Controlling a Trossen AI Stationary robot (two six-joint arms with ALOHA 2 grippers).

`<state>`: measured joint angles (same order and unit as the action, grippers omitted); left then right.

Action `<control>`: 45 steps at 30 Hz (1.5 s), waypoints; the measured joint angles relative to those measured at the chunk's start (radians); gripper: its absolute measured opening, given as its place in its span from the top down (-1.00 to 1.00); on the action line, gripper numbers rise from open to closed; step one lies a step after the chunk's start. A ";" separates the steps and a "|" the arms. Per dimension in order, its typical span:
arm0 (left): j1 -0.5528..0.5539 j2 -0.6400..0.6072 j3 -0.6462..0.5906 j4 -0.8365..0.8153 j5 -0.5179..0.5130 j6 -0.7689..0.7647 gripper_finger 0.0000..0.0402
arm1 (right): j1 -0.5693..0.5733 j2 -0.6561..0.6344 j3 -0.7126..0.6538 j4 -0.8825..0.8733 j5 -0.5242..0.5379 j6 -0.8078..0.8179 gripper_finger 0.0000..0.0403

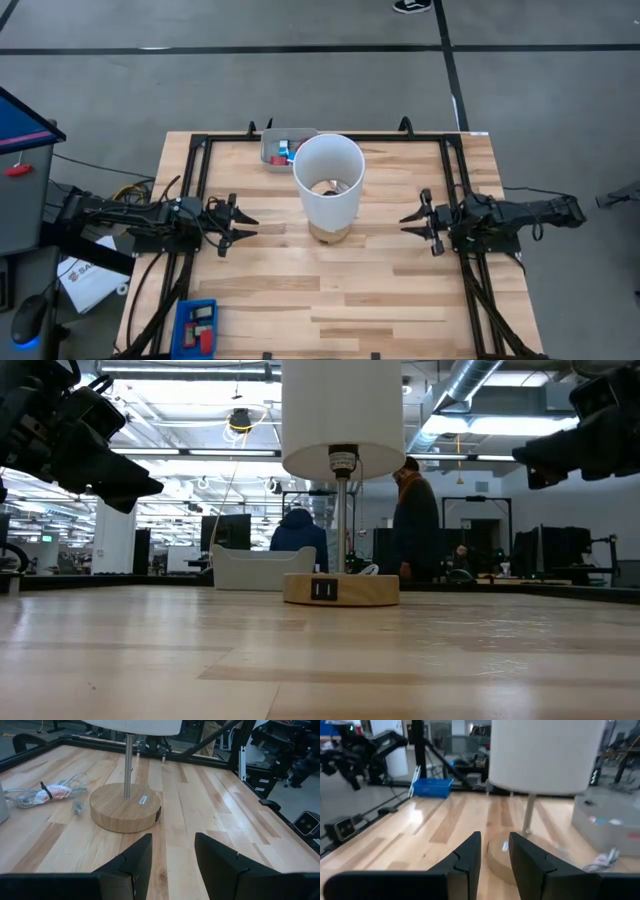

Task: Pick & Place Office items
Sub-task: Return to Home Position

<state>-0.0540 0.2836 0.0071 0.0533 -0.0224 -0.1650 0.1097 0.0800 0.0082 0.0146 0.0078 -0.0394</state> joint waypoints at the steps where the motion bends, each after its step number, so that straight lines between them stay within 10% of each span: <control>1: 0.000 0.000 0.000 0.000 0.000 0.000 0.28 | -0.006 -0.005 0.000 0.003 0.000 -0.007 0.54; 45: 0.000 0.000 0.000 0.008 0.000 0.000 0.28 | -0.034 0.005 -0.002 -0.003 -0.007 -0.013 0.54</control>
<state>-0.0540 0.2836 0.0071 0.0616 -0.0225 -0.1650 0.0761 0.0853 0.0067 0.0116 0.0010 -0.0525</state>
